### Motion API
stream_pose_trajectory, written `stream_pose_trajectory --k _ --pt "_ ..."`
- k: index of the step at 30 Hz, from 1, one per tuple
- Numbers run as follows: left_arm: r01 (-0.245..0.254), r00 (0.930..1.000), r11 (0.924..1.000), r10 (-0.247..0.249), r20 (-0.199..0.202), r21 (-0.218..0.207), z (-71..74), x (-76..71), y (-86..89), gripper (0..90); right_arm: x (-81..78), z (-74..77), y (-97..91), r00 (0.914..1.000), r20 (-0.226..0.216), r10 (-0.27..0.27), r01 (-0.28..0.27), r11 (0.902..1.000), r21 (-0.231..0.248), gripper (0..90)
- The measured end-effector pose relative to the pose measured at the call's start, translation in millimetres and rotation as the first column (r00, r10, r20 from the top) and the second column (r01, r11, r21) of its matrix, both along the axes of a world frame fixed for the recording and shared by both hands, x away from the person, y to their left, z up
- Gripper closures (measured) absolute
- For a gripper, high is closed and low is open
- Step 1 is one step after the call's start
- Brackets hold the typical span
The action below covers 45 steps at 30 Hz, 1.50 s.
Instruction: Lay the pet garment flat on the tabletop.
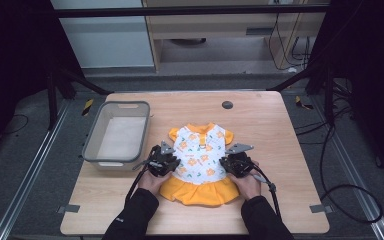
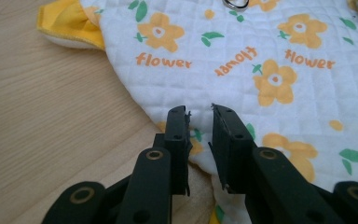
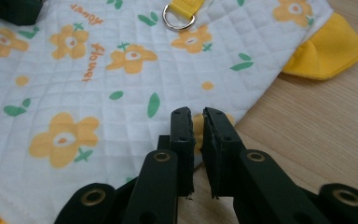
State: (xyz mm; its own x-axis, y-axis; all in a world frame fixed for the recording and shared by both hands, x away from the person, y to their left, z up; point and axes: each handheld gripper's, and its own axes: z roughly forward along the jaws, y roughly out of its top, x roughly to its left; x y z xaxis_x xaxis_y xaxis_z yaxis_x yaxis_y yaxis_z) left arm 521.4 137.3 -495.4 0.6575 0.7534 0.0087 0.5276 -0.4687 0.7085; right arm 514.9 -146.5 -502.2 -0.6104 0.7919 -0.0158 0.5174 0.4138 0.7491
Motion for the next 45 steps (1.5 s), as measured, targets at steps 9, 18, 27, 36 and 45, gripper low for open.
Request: stream_pose_trajectory --k 9,18,27,36,45 --pt "-0.024 0.9996 0.9995 0.024 0.013 -0.019 3.3 -3.4 2.4 65.7 -1.4 3.2 -3.7 0.9999 0.015 0.000 0.000 1.0000 -0.001 81.8" --pt "0.020 0.9977 0.9944 -0.013 0.067 -0.104 31.3 -27.0 18.3 53.7 -18.4 31.1 -21.6 0.9962 0.085 -0.019 0.009 0.9926 0.121 72.7" --pt "0.060 0.9927 0.9825 -0.041 0.113 -0.176 39.7 -65.6 45.0 39.5 -45.7 39.7 -53.9 0.9888 0.130 -0.072 0.050 0.9847 0.167 47.5" --pt "0.004 0.9929 0.9787 0.020 0.117 -0.205 34.3 -91.6 83.1 30.0 -67.4 36.6 -80.2 0.9870 0.113 -0.114 0.094 0.9802 0.174 27.2" --pt "-0.061 0.9905 0.9772 0.085 0.108 -0.203 29.2 -104.1 112.8 26.7 -78.0 26.9 -103.4 0.9815 0.092 -0.167 0.150 0.9735 0.173 19.7"
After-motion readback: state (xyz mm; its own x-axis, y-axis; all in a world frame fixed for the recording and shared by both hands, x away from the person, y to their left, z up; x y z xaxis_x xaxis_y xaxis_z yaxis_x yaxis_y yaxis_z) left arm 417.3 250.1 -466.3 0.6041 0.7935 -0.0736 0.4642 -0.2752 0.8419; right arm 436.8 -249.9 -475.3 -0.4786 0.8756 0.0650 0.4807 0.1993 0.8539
